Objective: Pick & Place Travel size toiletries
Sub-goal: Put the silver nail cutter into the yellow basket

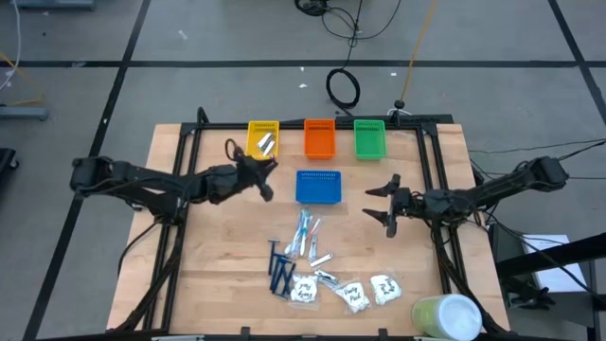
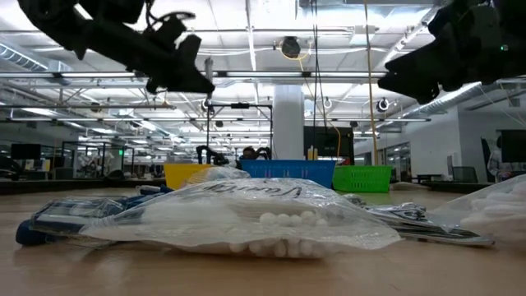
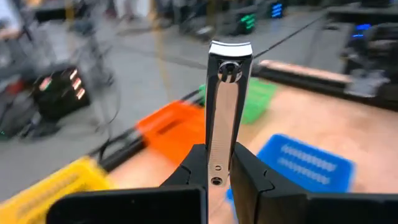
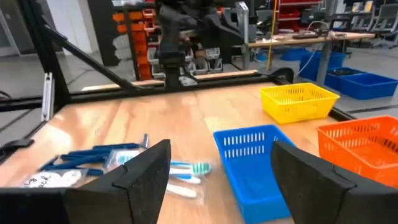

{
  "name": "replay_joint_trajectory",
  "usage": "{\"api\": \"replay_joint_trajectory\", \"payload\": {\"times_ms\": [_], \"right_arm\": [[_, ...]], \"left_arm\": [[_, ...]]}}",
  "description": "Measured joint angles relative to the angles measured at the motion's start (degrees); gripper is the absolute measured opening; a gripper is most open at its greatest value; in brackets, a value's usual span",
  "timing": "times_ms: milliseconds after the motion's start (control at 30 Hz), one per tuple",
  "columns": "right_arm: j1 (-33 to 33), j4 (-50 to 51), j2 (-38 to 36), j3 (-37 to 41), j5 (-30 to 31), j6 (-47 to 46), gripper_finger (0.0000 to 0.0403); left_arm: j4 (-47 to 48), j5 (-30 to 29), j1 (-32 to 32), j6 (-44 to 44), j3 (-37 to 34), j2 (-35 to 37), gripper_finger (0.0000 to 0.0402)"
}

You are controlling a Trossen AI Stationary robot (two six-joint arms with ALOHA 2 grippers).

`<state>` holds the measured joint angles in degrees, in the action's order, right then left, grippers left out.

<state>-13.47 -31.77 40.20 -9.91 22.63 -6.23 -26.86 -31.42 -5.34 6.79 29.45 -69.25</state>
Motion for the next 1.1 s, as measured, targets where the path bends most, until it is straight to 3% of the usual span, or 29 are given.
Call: {"api": "replay_joint_trajectory", "payload": {"times_ms": [233,400,500,733,1100], "right_arm": [[0.3,1.9,-2.0,0.0,0.0,-0.2,0.0247],[1.2,2.1,-1.9,0.0,0.0,-0.2,0.0240],[1.5,2.1,-1.9,0.0,0.0,-0.2,0.0238],[1.5,2.1,-1.9,0.0,-0.2,-0.6,0.0237],[1.5,1.8,-1.9,0.0,-0.2,-0.6,0.0237]], "left_arm": [[6.4,1.6,-13.7,11.4,0.1,-0.7,0.0022],[7.0,16.2,-25.3,18.0,0.1,-3.8,0.0022],[7.2,20.7,-29.5,19.4,0.2,-7.2,0.0022],[7.0,25.6,-31.9,19.7,3.0,-15.0,0.0032],[7.3,25.2,-31.9,18.8,3.9,-16.7,0.0154]]}}
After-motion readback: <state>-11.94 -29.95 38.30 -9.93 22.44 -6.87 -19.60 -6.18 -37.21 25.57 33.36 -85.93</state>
